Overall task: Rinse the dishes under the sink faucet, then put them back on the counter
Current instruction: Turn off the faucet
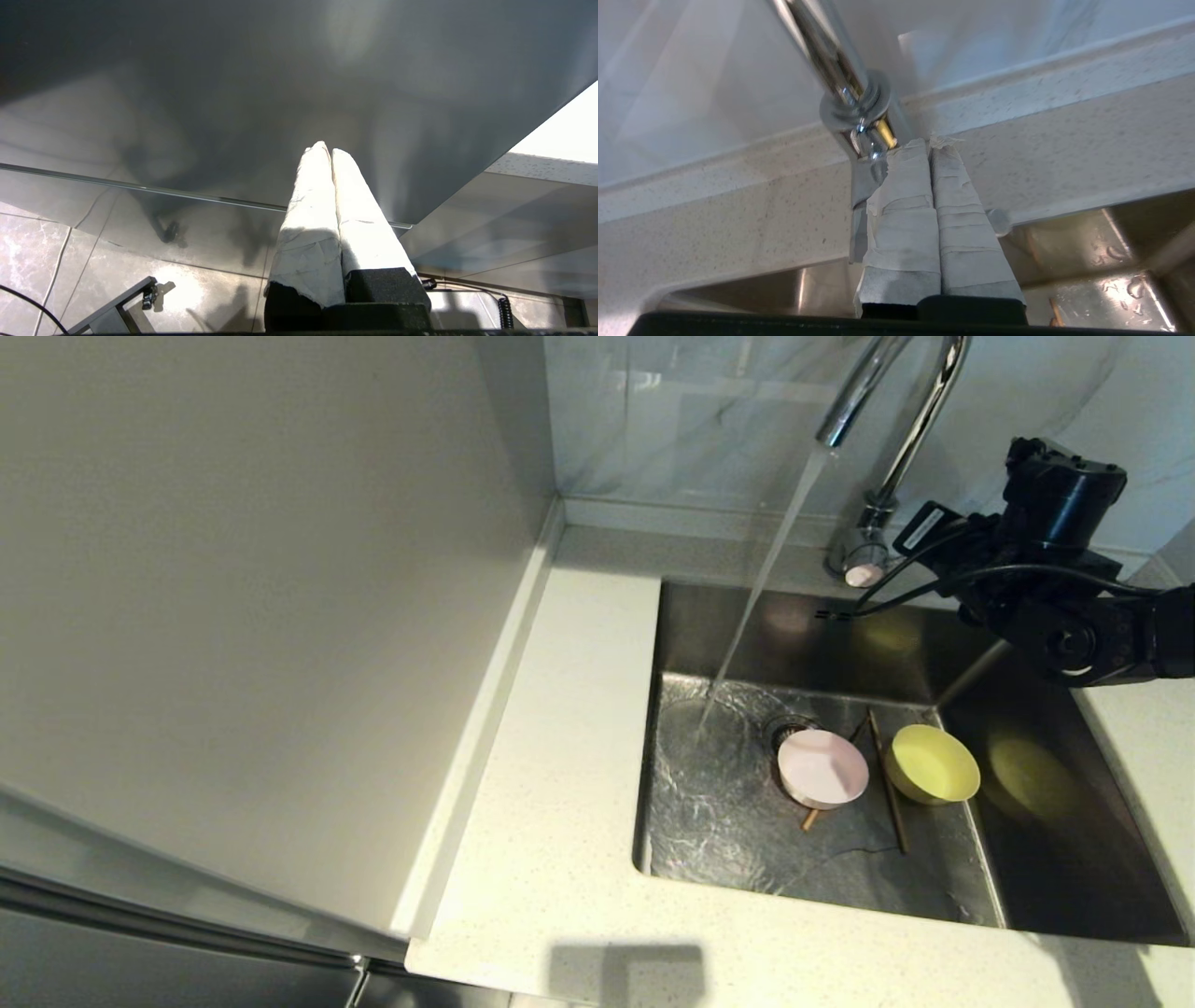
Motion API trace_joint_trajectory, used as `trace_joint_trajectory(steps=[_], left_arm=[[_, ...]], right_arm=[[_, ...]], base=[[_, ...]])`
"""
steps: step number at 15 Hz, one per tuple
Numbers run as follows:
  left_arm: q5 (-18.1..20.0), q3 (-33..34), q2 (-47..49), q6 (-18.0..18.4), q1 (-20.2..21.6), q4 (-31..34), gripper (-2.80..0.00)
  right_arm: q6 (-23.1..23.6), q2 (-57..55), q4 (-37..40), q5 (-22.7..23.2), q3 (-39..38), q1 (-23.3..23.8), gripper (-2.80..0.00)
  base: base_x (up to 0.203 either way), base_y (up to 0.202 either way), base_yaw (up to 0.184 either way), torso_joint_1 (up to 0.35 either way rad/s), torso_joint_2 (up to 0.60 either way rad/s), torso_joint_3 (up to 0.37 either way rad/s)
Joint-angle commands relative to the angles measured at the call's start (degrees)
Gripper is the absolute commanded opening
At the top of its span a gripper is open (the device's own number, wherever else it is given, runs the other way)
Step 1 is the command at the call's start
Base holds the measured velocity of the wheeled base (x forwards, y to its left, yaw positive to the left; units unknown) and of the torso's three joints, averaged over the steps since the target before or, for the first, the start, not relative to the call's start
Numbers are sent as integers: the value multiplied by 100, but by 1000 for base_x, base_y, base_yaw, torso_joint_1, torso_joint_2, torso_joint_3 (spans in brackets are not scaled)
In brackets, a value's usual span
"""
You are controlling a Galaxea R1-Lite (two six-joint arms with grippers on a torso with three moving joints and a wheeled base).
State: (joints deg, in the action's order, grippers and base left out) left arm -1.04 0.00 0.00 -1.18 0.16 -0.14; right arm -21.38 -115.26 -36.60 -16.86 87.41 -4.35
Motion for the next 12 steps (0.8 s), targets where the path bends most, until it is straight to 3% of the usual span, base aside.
trace_joint_trajectory(steps=[1, 8, 12], left_arm=[[-2, 0, -18, -5, 2, -4, -280], [-2, 0, -18, -5, 2, -4, -280], [-2, 0, -18, -5, 2, -4, -280]], right_arm=[[-37, 362, 82, 5, -134, 16, -280], [-231, 1524, 1104, 253, -1695, 22, -280], [-171, 1143, 1087, 250, -1519, 22, -280]], base=[[0, 0, 0, 0, 0, 0], [0, 0, 0, 0, 0, 0], [0, 0, 0, 0, 0, 0]])
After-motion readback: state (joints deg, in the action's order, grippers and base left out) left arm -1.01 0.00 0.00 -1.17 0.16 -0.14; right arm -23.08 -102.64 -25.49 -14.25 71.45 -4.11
